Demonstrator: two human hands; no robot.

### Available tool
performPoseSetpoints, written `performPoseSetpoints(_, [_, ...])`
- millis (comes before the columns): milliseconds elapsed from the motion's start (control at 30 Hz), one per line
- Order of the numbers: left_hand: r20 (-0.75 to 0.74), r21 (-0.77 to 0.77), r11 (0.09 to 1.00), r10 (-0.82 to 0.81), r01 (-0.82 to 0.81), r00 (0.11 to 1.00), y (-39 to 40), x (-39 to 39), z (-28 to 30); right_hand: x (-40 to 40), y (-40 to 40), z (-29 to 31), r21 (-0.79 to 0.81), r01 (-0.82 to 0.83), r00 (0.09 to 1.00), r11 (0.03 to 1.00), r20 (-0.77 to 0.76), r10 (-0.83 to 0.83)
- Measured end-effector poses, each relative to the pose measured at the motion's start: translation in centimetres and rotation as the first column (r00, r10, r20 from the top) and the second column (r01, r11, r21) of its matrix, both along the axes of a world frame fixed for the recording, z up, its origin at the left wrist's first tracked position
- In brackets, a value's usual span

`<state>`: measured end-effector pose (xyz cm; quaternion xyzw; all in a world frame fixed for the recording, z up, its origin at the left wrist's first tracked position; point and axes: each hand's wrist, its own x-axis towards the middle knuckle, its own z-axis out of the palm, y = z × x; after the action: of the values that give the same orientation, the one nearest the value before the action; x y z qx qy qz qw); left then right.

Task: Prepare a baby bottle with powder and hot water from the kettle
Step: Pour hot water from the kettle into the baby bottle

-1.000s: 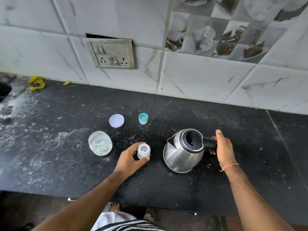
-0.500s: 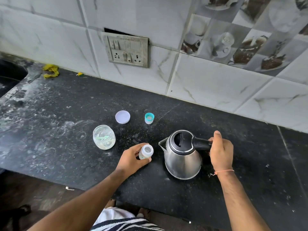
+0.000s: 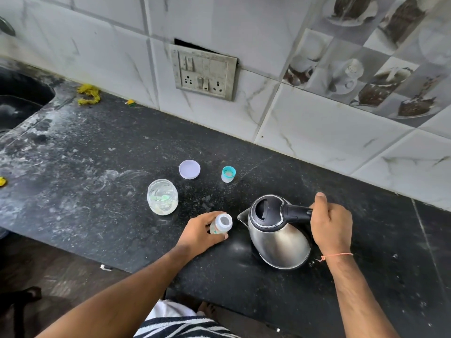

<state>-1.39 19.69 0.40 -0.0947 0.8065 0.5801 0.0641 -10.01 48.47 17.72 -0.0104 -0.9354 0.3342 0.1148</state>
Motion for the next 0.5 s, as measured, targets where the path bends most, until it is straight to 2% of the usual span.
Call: performPoseSetpoints(500, [0.012,0.044,0.999,-0.009,0.009,1.0,-0.2,-0.1,-0.6,0.3,-2.0,0.6,0.12,0.008,1.0,0.993,-0.001,-0.007])
